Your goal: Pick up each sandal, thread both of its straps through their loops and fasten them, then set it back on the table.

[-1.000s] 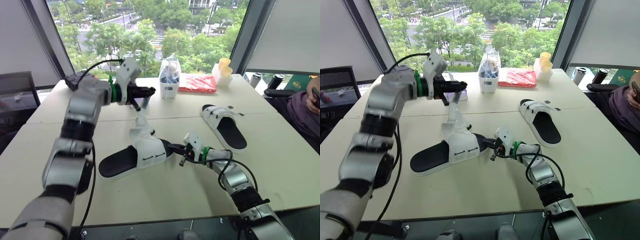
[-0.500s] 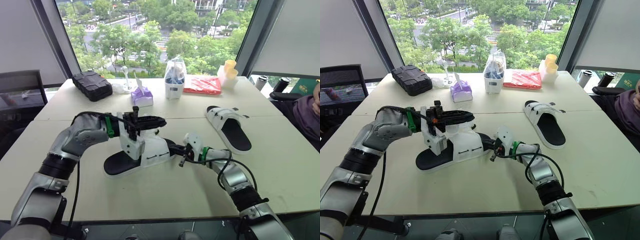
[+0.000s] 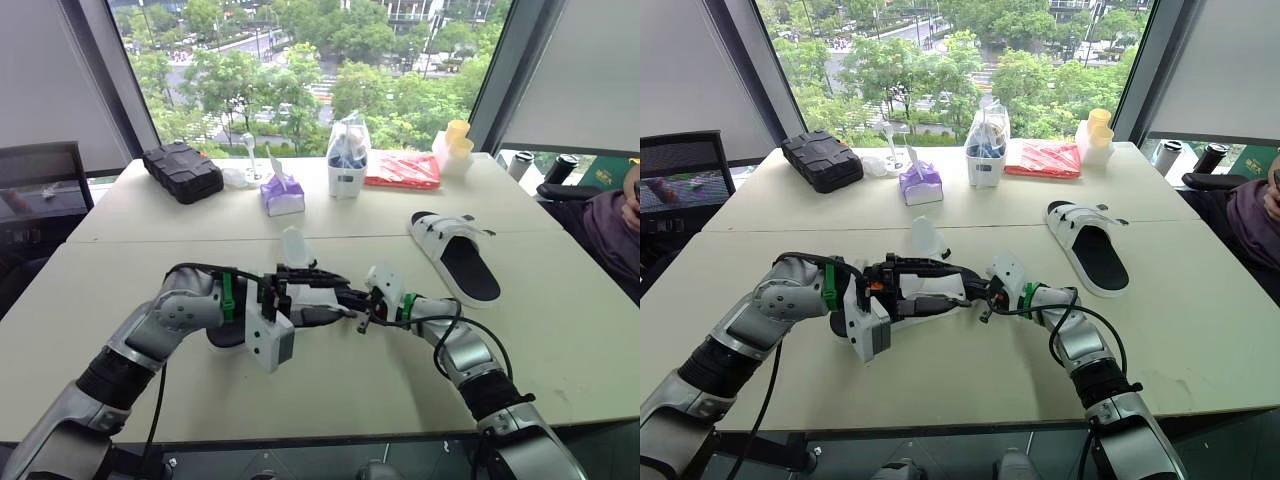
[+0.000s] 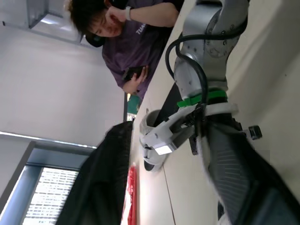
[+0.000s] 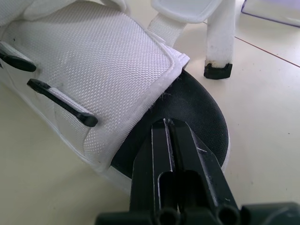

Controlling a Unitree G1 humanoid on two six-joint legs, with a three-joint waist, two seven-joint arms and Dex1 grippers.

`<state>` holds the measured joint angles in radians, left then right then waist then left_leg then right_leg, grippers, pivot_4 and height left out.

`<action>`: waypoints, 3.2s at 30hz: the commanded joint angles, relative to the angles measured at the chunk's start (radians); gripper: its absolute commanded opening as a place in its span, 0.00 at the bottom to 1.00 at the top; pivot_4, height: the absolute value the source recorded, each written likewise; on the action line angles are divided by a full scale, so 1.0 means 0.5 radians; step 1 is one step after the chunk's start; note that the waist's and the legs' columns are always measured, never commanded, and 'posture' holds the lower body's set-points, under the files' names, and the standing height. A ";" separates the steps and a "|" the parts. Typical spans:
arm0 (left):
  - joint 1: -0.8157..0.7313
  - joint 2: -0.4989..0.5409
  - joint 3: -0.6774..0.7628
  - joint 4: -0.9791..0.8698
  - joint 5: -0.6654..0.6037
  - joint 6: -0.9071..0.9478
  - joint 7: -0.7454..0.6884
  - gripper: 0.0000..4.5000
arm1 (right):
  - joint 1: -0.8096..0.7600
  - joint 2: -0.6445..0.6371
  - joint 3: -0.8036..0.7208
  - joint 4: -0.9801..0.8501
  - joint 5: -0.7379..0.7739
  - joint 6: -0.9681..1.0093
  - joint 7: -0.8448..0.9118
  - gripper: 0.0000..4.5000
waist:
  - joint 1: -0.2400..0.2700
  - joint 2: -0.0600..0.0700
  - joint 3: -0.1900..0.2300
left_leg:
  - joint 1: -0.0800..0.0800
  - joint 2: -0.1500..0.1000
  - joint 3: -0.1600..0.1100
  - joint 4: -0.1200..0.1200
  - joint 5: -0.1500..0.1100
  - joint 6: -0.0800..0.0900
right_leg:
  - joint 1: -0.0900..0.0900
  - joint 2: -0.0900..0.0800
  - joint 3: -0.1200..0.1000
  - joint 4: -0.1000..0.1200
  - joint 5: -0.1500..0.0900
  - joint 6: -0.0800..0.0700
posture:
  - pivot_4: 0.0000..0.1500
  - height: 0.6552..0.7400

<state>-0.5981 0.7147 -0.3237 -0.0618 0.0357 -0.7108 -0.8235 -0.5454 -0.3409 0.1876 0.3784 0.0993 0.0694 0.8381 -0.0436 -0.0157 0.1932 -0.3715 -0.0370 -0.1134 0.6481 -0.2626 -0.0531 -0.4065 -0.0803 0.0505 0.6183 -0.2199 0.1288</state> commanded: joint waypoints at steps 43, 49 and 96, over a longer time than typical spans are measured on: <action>0.451 0.510 0.659 -0.261 -1.292 2.964 -0.631 0.73 | 0.191 0.032 0.204 -0.523 0.125 0.492 0.387 0.00 | -0.054 -0.002 0.001 | -0.002 0.004 -0.002 -0.016 -0.003 0.002 | -0.014 0.002 -0.003 0.004 -0.008 -0.007 | 1.00 1.00; 0.599 0.472 0.902 -0.508 -1.794 3.434 -0.578 0.73 | 0.170 0.043 0.188 -0.445 0.102 0.436 0.332 0.00 | -0.053 -0.002 0.001 | 0.001 0.004 -0.002 -0.016 -0.003 0.002 | -0.009 0.001 -0.003 0.003 -0.011 -0.010 | 1.00 1.00; -0.398 -0.069 0.525 0.595 -1.537 3.531 -0.784 0.02 | 0.079 0.032 0.153 -0.243 0.056 0.274 0.245 0.00 | -0.054 -0.002 0.001 | 0.005 0.003 -0.004 -0.006 -0.002 0.002 | -0.002 0.004 -0.003 0.002 -0.011 -0.003 | 1.00 1.00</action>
<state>-0.7810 0.6830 -0.0290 0.1883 -0.7708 1.0988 -1.1687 -0.4978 -0.3320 0.2653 0.2329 0.1415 0.1958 0.9818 -0.0706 -0.0169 0.1936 -0.3690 -0.0357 -0.1156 0.6445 -0.2636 -0.0523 -0.4079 -0.0784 0.0490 0.6192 -0.2242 0.1263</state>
